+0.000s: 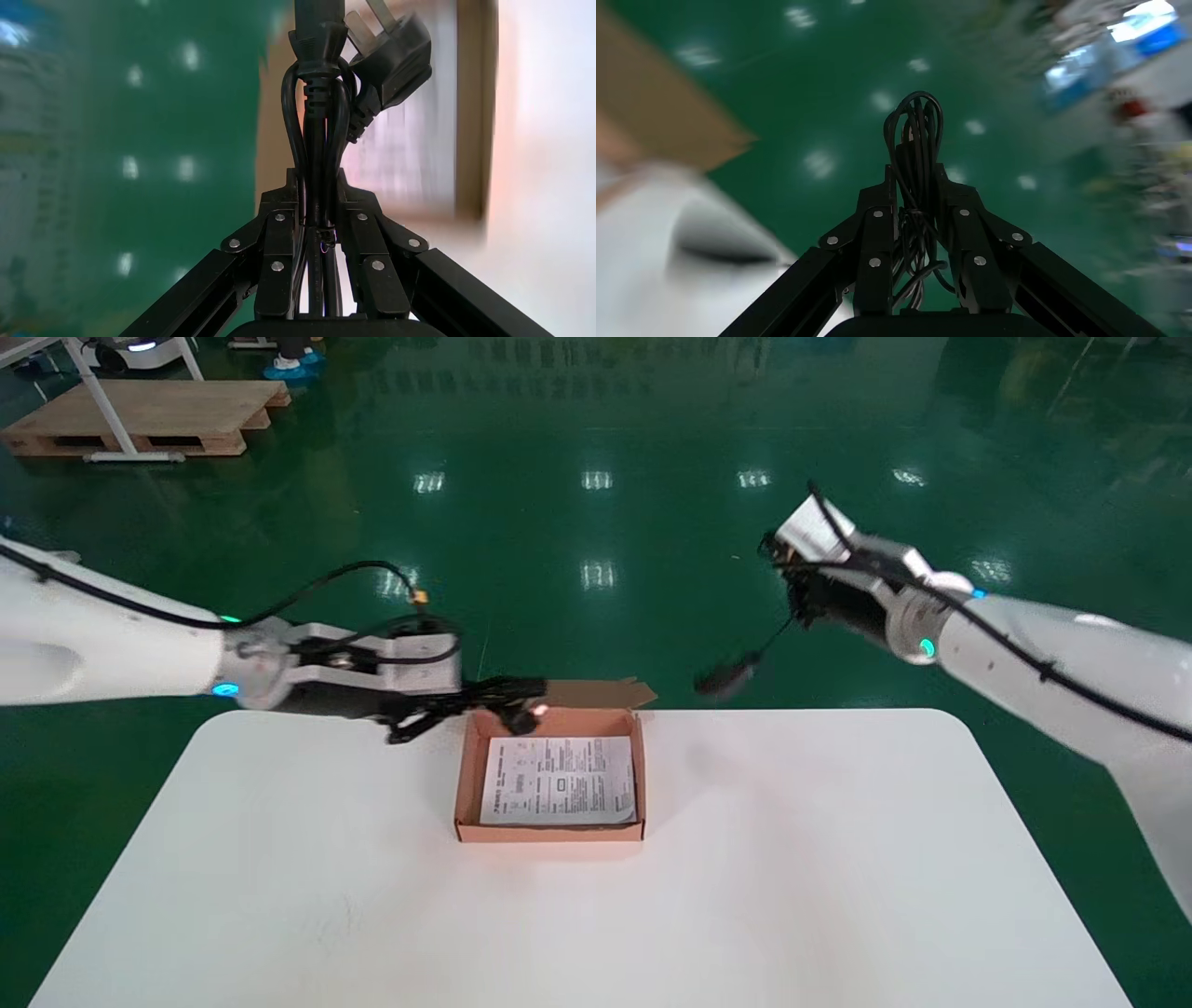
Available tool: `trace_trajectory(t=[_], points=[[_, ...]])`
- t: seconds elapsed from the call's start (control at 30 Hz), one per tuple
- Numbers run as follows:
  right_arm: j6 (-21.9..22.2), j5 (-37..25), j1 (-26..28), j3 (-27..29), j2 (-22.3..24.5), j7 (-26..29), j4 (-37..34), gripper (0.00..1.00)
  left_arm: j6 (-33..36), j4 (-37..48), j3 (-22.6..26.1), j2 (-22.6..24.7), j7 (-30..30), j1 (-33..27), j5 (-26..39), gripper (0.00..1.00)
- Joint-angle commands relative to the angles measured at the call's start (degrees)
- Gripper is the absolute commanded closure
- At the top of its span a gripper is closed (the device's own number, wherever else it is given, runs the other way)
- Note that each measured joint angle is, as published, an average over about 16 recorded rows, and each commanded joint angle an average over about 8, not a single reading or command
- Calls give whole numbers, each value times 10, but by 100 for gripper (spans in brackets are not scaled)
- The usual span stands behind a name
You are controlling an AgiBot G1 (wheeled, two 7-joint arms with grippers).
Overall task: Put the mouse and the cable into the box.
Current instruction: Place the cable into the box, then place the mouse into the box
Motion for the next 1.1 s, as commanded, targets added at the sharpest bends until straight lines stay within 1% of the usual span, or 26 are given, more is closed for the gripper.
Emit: trace_trajectory(t=[0.03,0.17,0.3,0.6,0.7,0.9,1.0,1.1], points=[[25,-3,33,6,-5,-8,-31,100,-15,8,-15,21,4,9,-23,100],[37,5,65,11,-9,-22,-61,100,-46,23,-34,51,12,27,-54,100],[40,8,76,13,-10,-27,-73,100,-58,29,-42,61,15,34,-66,100],[34,8,65,11,-10,-23,-63,100,-50,23,-34,52,15,32,-53,100],[34,8,65,11,-10,-23,-63,100,-66,8,-27,54,26,43,-47,100],[34,8,65,11,-10,-23,-63,100,-140,-64,7,64,77,104,-38,100],[34,8,65,11,-10,-23,-63,100,-168,-97,38,65,94,128,-37,100],[34,8,65,11,-10,-23,-63,100,-187,-115,71,65,96,141,-37,100]])
